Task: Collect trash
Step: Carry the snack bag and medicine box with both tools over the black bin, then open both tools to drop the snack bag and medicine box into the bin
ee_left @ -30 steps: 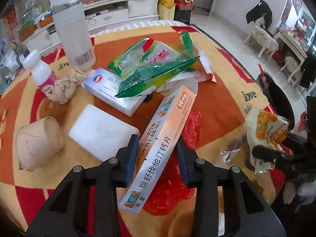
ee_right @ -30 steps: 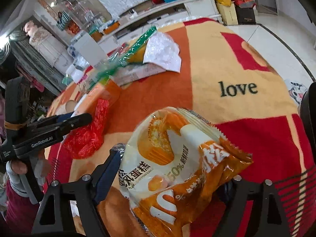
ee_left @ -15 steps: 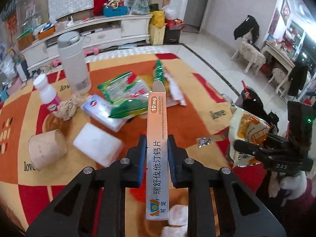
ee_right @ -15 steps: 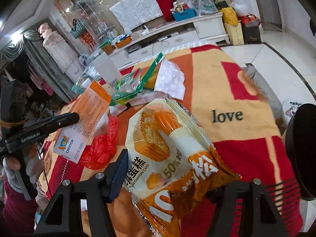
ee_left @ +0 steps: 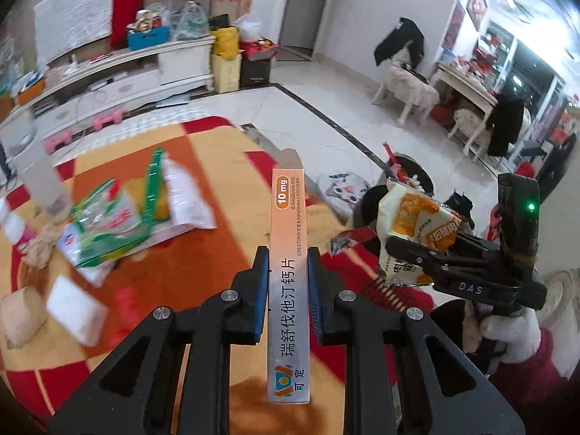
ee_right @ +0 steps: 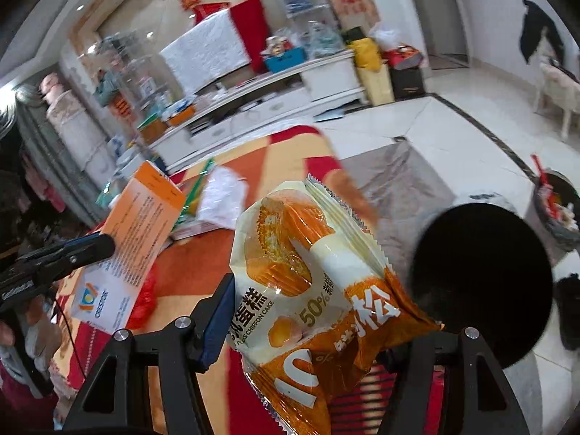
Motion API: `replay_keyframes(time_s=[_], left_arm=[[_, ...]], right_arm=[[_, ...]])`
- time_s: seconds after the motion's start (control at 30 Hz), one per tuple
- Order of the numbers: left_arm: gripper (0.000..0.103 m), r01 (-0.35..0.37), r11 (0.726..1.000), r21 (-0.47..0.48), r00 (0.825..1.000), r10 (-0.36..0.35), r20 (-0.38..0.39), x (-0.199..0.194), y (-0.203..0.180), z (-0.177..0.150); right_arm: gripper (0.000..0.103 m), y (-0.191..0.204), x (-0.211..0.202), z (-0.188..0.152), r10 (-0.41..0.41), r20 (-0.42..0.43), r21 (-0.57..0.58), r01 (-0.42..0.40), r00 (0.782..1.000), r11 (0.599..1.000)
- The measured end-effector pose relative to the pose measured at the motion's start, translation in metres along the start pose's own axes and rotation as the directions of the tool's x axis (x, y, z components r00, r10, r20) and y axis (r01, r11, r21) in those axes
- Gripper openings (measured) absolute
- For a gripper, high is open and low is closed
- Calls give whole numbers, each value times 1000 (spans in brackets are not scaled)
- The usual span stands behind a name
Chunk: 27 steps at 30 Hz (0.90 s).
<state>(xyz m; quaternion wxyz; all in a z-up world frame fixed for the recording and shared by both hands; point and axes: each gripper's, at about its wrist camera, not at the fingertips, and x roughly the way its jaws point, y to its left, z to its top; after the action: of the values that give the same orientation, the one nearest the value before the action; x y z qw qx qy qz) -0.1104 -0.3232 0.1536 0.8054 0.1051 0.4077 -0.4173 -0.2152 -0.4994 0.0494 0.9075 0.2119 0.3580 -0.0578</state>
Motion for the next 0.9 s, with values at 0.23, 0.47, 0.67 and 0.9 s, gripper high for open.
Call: replay_keyframes(time_s=[0.23, 0.47, 0.67, 0.9], left_arm=[[18, 1, 998, 58, 999, 1, -35, 40, -54, 12], [18, 34, 997, 74, 997, -29, -65, 84, -98, 21], [18, 77, 995, 65, 993, -71, -96, 118, -124, 29], [18, 101, 994, 46, 989, -96, -112, 146, -141, 34]], right_arm=[[63, -49, -15, 0, -100, 16, 44, 99, 995, 994], [63, -93, -25, -1, -195, 21, 79, 193, 981, 978], [63, -132, -22, -2, -250, -9, 143, 249, 968, 958], [63, -154, -11, -2, -283, -34, 162, 284, 959, 945]])
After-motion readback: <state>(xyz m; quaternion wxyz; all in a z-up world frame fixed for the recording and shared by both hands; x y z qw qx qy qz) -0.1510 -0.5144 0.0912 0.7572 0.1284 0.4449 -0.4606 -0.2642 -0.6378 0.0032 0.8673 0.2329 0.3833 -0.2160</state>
